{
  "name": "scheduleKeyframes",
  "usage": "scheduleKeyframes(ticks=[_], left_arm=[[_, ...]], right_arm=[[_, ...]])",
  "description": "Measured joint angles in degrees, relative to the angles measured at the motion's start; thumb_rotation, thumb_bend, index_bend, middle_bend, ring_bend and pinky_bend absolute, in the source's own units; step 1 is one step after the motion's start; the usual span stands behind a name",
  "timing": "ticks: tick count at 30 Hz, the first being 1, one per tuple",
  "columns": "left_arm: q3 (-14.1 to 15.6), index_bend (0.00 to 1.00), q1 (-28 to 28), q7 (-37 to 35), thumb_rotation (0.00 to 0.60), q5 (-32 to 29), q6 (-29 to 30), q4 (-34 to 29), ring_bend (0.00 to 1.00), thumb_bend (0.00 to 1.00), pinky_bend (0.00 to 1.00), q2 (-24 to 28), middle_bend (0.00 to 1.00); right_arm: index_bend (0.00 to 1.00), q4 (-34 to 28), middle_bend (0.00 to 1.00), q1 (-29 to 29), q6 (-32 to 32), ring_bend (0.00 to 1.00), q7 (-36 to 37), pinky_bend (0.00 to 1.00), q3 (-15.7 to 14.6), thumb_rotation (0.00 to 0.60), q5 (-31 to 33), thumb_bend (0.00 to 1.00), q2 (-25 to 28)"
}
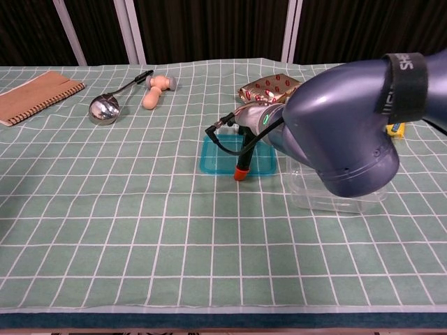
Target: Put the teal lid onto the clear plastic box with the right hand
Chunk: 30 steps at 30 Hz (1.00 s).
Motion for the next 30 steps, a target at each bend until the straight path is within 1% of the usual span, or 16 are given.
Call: scheduleKeyframes(ticks=[16, 30], left_arm=[[0.0, 0.08, -0.1, 0.1, 0.600, -0.2, -0.1, 0.0, 0.00, 0.32, 0.00, 0.0, 0.00], [0.0, 0.08, 0.0, 0.1, 0.600, -0.2, 0.0, 0.0, 0.00, 0.32, 0.00, 0.0, 0.00]], right_arm=[[0.00, -0.3, 0.16, 0.3, -0.1, 0.00, -0.8, 0.00, 1.2, 0.600, 0.8, 0.10, 0.5], [0.00, 0.2, 0.18, 0.3, -0.3, 0.00, -0.9, 0.00, 1.2, 0.600, 1.0, 0.10, 0.1]])
